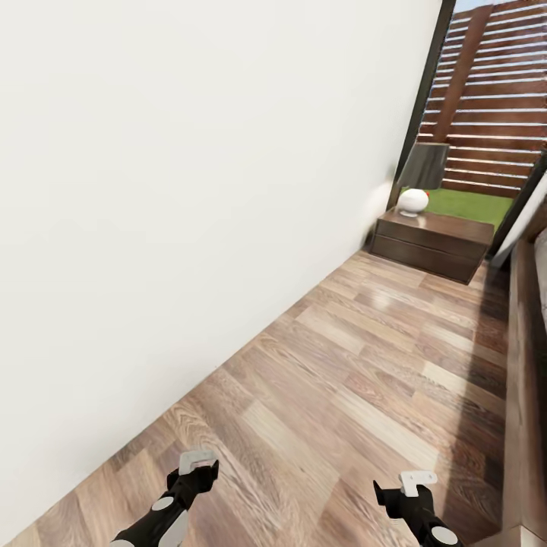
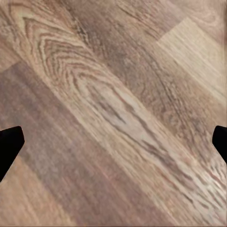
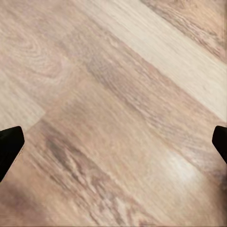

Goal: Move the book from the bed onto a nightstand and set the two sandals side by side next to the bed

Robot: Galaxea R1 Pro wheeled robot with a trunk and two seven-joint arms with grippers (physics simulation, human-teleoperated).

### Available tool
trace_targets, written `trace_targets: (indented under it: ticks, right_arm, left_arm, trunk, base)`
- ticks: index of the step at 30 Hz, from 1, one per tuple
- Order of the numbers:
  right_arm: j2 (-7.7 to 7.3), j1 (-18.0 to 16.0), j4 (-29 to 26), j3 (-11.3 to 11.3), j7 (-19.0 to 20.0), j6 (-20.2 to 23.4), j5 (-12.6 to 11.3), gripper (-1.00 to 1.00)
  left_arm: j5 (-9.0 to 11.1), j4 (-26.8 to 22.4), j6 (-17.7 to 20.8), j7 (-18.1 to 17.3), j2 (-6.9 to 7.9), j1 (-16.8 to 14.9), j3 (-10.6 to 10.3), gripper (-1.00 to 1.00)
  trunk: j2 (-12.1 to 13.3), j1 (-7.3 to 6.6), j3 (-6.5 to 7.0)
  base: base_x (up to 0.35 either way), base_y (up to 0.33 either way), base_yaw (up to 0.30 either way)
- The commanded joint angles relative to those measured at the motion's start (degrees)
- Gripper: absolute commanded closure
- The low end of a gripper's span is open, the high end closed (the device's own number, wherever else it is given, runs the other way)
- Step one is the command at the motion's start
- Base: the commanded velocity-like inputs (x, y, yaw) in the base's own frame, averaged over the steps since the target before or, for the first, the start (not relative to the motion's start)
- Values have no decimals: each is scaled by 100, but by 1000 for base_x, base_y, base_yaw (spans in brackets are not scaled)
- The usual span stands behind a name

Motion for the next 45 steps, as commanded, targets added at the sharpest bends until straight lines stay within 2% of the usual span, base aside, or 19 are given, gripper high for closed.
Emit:
trace_targets:
  ticks: [1,10,31,45]
  right_arm:
    - [-6,-5,4,38,-3,-24,-61,-100]
    - [-6,-5,0,35,-3,-28,-61,-100]
    - [-6,-5,-2,35,3,-29,-61,-100]
    - [-6,-5,-2,35,6,-31,-61,-100]
  left_arm:
    - [48,3,-21,26,2,-2,-49,-100]
    - [48,3,-21,29,0,-2,-49,-100]
    - [48,3,-26,32,3,-2,-49,-100]
    - [62,2,-28,32,11,-2,-49,-100]
  trunk:
    - [-1,2,-5]
    - [-1,2,-5]
    - [-1,2,-5]
    - [-1,2,-5]
  base:
    - [304,191,-268]
    - [307,155,-268]
    - [320,9,-269]
    - [71,10,-269]
